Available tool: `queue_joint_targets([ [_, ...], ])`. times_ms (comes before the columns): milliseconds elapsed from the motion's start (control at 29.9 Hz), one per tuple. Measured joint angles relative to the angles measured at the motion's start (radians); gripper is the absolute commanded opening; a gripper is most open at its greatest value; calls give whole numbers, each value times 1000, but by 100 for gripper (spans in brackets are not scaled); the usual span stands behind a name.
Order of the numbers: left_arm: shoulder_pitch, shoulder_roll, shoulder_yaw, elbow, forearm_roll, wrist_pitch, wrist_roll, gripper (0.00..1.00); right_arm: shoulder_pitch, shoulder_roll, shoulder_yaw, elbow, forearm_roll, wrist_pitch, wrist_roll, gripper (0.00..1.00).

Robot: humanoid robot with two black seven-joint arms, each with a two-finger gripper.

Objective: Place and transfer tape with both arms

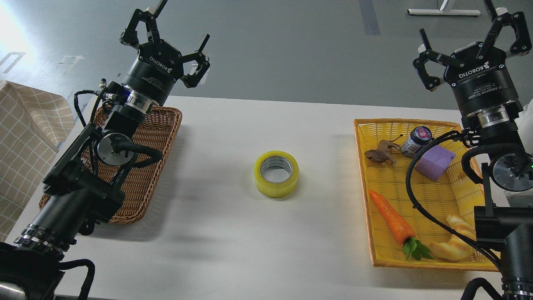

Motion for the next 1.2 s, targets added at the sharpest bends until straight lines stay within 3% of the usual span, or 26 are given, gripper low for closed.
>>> queue_joint_targets([
  [1204,-4,-3,2,0,0,0,1,98,-2,0,0,2,1,0,0,100],
])
